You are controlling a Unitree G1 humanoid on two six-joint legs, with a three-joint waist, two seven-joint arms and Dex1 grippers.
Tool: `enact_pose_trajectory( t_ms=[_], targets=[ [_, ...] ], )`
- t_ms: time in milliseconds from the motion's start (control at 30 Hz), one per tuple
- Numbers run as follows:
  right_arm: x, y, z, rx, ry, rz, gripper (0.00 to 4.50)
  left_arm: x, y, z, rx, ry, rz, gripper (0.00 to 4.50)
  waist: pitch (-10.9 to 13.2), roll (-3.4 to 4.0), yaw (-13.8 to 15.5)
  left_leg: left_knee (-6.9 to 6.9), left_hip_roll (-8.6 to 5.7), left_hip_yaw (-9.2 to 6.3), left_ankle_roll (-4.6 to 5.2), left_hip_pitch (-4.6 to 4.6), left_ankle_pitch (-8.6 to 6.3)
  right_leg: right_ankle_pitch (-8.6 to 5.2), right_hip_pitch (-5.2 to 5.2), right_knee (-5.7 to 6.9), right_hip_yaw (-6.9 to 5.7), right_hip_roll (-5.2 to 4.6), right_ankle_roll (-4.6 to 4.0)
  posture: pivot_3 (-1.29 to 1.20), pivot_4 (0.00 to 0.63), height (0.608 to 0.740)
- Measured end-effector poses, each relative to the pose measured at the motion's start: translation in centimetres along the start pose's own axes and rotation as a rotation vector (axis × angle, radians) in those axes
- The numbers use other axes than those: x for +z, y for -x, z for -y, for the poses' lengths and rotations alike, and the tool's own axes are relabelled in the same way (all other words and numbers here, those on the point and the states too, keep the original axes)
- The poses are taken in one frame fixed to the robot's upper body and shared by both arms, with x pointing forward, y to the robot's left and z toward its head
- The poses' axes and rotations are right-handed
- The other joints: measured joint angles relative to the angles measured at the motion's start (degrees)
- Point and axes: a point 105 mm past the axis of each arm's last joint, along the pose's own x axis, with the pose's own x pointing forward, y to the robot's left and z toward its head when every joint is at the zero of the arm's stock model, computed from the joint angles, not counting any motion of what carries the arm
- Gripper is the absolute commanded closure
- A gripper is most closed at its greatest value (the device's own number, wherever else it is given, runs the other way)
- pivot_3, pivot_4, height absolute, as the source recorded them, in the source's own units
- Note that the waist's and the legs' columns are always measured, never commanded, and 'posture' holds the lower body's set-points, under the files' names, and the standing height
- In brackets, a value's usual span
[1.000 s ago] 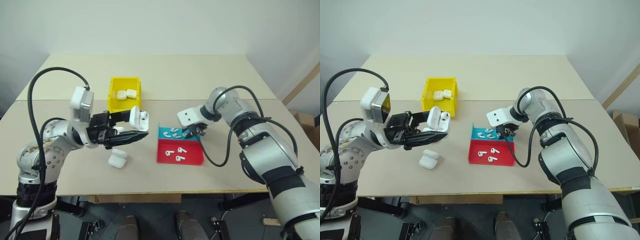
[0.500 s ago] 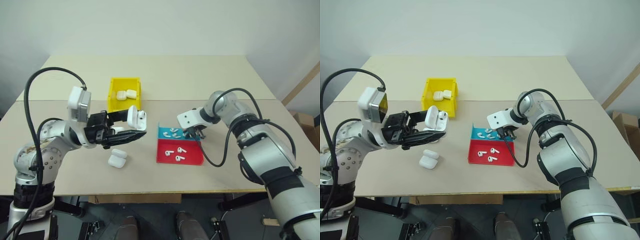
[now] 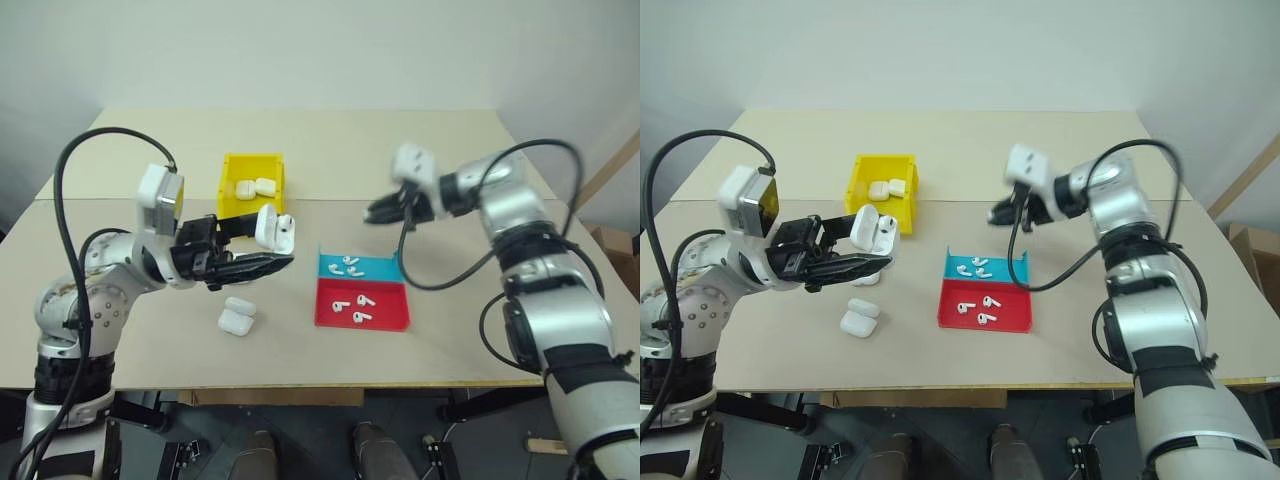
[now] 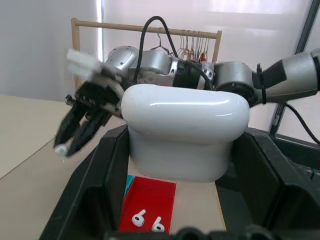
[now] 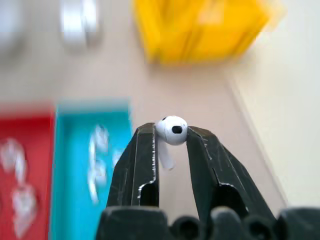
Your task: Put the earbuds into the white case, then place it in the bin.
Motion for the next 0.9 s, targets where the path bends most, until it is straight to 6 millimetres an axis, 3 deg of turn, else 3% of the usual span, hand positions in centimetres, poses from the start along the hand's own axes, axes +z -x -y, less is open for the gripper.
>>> enact_pose_trajectory(
  t_ms=[167,333,500,633,900],
  targets=[
    [4.6,2.1,-4.1,-0.028,-0.284,0.395,3.87,0.0,-0.8,-0.4,-0.058,0.025,0.013,1.70,0.0,0.02,0.3,0.04,-0.02,0.04,0.00,0.05,0.01,0.00,-0.04,0.20,0.05,0.02,0.00,0.00,0.150,0.740],
    [8.5,2.4,-9.2,0.055,-0.307,0.582,3.87,0.3,-1.9,-1.1,-0.111,0.031,0.008,1.70,0.0,0.03,0.3,0.04,-0.02,0.02,0.01,0.13,0.01,-0.03,-0.01,0.26,0.06,0.05,0.03,0.00,0.150,0.740],
    [9.5,1.6,-11.4,0.061,-0.325,0.605,3.87,0.3,-2.7,-1.7,-0.143,0.045,0.021,1.70,0.0,0.03,0.3,0.03,-0.02,0.02,0.01,0.04,0.01,-0.04,-0.08,0.20,0.05,0.05,0.03,0.00,0.150,0.740],
    [8.7,0.4,-12.8,0.078,-0.352,0.554,3.87,0.4,-3.4,-2.1,-0.150,0.040,0.030,1.70,0.0,0.03,0.4,0.03,-0.02,0.03,0.01,0.03,0.01,-0.05,-0.07,0.19,0.06,0.04,0.04,0.00,0.150,0.740],
    [8.2,-0.3,-13.5,0.096,-0.348,0.497,3.87,0.2,-3.5,-2.4,-0.152,0.031,0.018,1.70,0.0,0.03,0.5,0.03,-0.02,0.02,0.01,0.03,0.01,-0.06,-0.07,0.18,0.05,0.05,0.05,0.00,0.150,0.740]
  ],
)
